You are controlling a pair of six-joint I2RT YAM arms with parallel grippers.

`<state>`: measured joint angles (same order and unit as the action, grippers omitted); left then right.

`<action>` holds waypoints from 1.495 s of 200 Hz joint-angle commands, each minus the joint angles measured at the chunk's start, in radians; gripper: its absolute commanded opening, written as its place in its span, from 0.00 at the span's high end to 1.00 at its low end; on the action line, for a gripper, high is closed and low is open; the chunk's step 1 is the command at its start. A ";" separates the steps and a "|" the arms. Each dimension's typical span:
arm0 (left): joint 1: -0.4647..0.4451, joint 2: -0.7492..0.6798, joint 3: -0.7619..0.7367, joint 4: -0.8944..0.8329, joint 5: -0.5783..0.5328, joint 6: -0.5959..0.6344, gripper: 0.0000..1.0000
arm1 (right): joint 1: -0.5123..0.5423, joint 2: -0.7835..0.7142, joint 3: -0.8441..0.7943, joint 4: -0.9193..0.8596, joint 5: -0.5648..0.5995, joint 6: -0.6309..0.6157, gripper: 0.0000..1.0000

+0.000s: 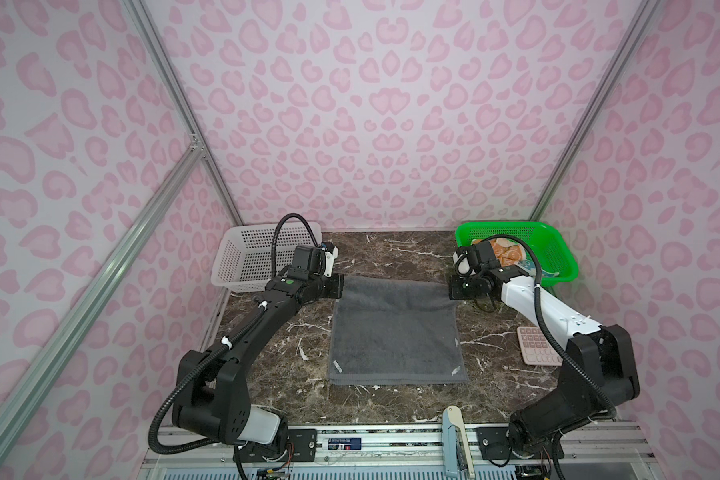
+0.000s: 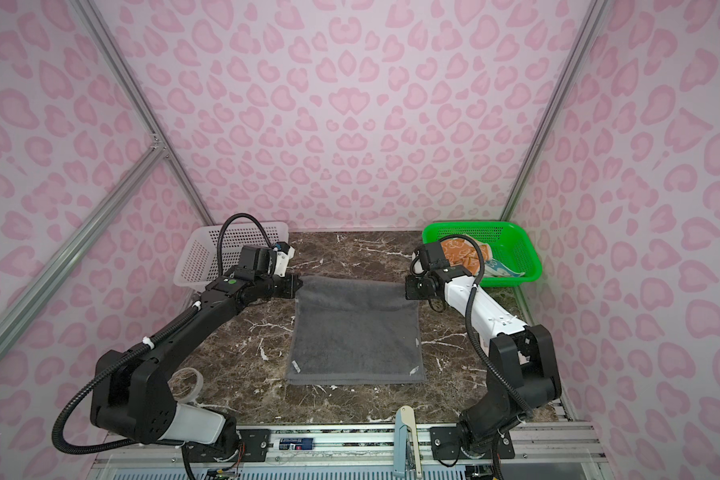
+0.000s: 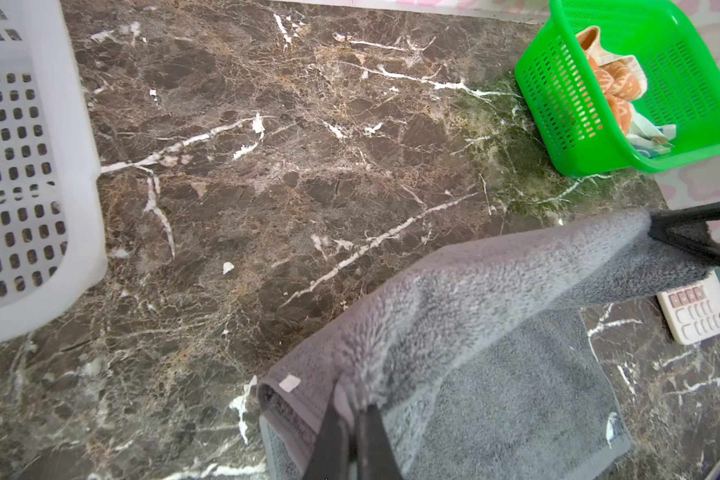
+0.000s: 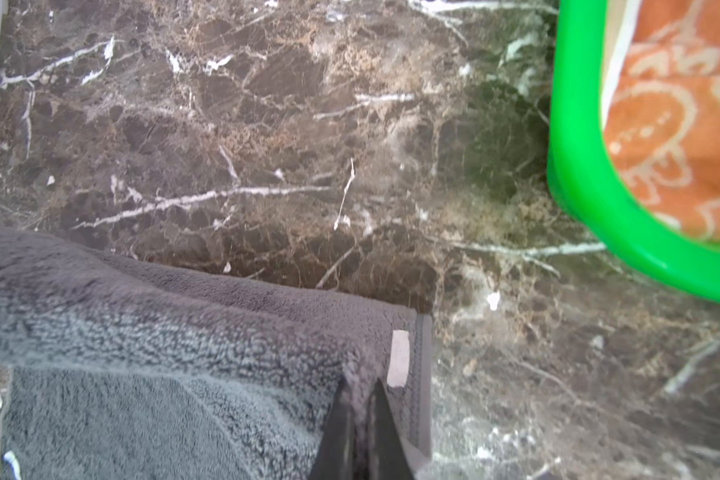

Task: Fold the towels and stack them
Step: 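Pull the towel's far edge over toward the robot with both grippers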

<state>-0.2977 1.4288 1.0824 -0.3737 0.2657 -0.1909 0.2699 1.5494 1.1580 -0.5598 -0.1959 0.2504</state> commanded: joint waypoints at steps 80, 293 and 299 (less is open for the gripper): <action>-0.019 -0.194 -0.224 -0.043 0.015 -0.065 0.95 | 0.062 -0.170 -0.252 0.024 -0.029 0.092 0.96; -0.108 -0.389 -0.312 -0.254 -0.076 -0.225 0.44 | 0.178 -0.568 -0.504 0.009 0.009 0.253 0.58; -0.106 -0.375 -0.305 -0.241 -0.069 -0.225 0.44 | 0.178 -0.551 -0.499 0.029 -0.003 0.253 0.59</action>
<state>-0.4049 1.0260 0.7410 -0.6250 0.2005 -0.4183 0.4484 0.9760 0.6491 -0.6155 -0.1982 0.5125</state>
